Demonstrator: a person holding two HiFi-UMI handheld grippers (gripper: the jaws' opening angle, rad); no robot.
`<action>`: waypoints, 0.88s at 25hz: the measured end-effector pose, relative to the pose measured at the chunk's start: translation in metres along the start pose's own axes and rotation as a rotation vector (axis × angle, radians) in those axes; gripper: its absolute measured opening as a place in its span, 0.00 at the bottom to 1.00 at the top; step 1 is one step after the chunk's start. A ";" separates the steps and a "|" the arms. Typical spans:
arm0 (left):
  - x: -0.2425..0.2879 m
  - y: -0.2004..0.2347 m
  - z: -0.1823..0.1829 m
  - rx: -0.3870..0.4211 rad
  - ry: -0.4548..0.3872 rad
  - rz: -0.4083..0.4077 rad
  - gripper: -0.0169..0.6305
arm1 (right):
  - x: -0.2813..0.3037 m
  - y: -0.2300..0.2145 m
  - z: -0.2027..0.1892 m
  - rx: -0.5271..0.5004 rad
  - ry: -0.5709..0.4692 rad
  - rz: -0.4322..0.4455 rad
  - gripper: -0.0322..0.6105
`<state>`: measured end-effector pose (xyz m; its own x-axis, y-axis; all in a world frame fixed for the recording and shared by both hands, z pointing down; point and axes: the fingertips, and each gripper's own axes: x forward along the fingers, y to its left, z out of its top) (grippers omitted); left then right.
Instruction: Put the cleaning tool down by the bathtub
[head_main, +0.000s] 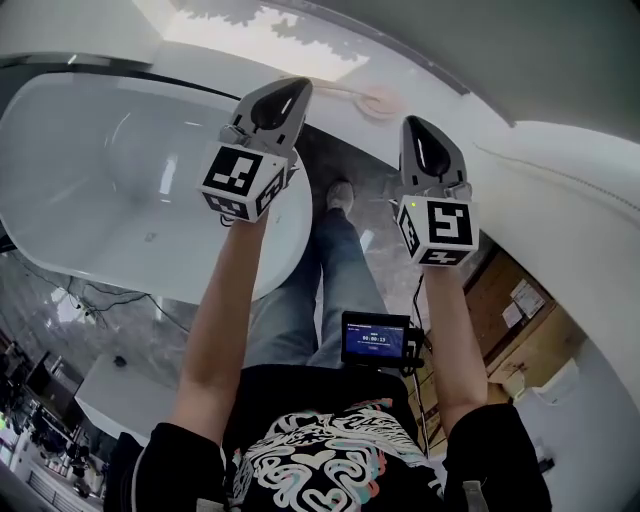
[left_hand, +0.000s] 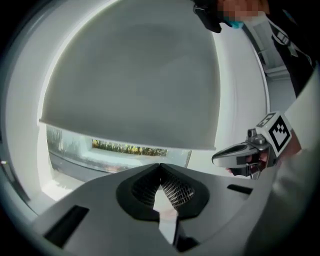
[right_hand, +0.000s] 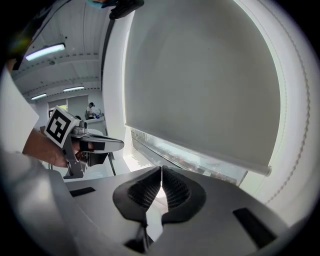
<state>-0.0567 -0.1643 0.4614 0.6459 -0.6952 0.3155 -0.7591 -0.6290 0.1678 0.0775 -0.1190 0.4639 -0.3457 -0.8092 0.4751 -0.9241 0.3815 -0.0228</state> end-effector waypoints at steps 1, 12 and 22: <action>-0.007 -0.003 0.011 0.055 -0.030 0.006 0.05 | -0.004 0.002 0.005 -0.002 -0.004 0.000 0.09; -0.067 -0.015 0.104 0.209 -0.256 0.051 0.05 | -0.042 0.019 0.070 -0.035 -0.054 -0.013 0.09; -0.120 -0.025 0.170 0.223 -0.306 0.050 0.05 | -0.078 0.031 0.131 -0.068 -0.125 -0.013 0.09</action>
<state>-0.1010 -0.1242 0.2609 0.6285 -0.7776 0.0190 -0.7757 -0.6284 -0.0589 0.0541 -0.1030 0.3108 -0.3553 -0.8621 0.3612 -0.9169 0.3966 0.0447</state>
